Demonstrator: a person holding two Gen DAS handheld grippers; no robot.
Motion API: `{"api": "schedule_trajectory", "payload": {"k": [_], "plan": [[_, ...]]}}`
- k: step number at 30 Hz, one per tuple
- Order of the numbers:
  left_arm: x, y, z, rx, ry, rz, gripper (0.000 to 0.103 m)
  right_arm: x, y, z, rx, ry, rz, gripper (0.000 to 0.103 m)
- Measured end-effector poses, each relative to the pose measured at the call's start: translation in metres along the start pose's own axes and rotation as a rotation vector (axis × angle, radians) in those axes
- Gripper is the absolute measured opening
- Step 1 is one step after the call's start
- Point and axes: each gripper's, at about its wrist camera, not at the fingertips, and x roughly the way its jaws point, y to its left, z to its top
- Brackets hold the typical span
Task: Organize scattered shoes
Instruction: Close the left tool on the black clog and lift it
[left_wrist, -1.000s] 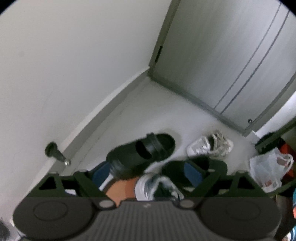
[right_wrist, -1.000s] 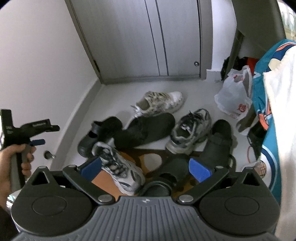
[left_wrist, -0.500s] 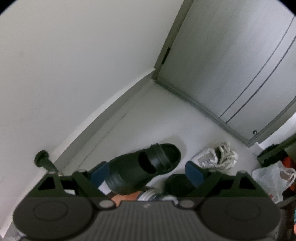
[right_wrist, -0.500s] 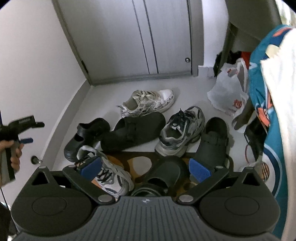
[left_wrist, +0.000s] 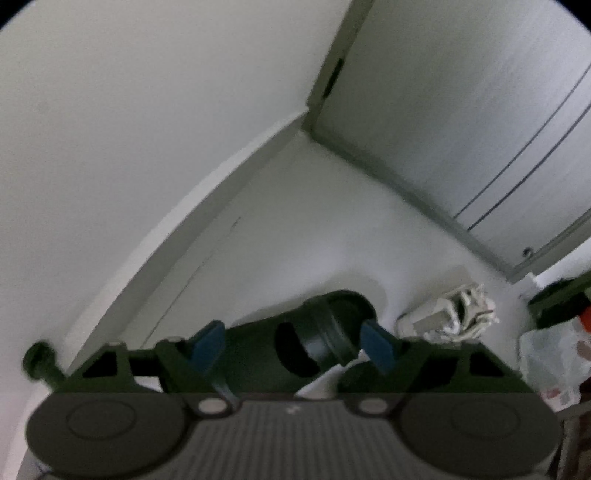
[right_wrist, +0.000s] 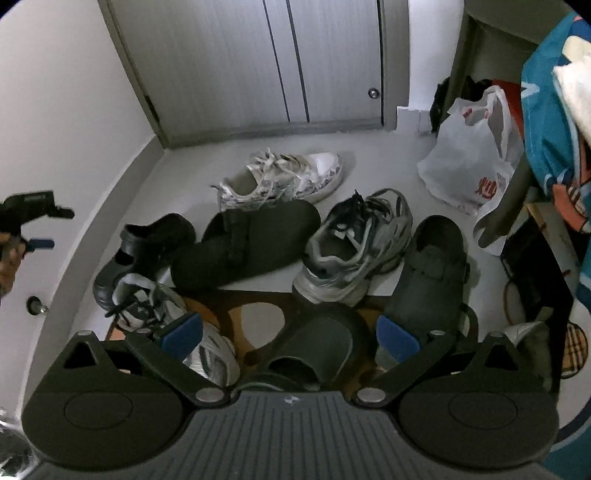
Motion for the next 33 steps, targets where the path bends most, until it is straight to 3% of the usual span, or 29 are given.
{"api": "schedule_trajectory", "payload": {"k": [9, 21, 24, 25, 28, 30, 33], "plan": [[0.066, -0.033, 0.006, 0.06, 0.124, 0.01, 0.072, 0.016, -0.015, -0.007, 0.0, 0.037, -0.009, 0.103], [0.115, -0.026, 0.0, -0.06, 0.206, 0.044, 0.071, 0.028, -0.032, -0.017, -0.003, 0.092, -0.003, 0.103], [0.121, -0.014, 0.0, -0.13, 0.211, 0.026, 0.06, 0.027, -0.034, -0.019, -0.01, 0.092, 0.002, 0.103], [0.123, -0.01, -0.001, -0.163, 0.211, -0.001, 0.052, 0.026, -0.036, -0.019, -0.01, 0.09, 0.0, 0.103], [0.122, -0.002, -0.004, -0.228, 0.202, -0.03, 0.049, 0.025, -0.041, -0.022, -0.001, 0.097, -0.009, 0.103], [0.118, 0.002, -0.007, -0.236, 0.191, -0.021, 0.039, 0.021, -0.04, -0.022, -0.005, 0.092, -0.009, 0.103], [0.112, 0.01, -0.01, -0.274, 0.176, -0.033, 0.037, 0.015, -0.039, -0.024, -0.01, 0.084, -0.009, 0.103]]}}
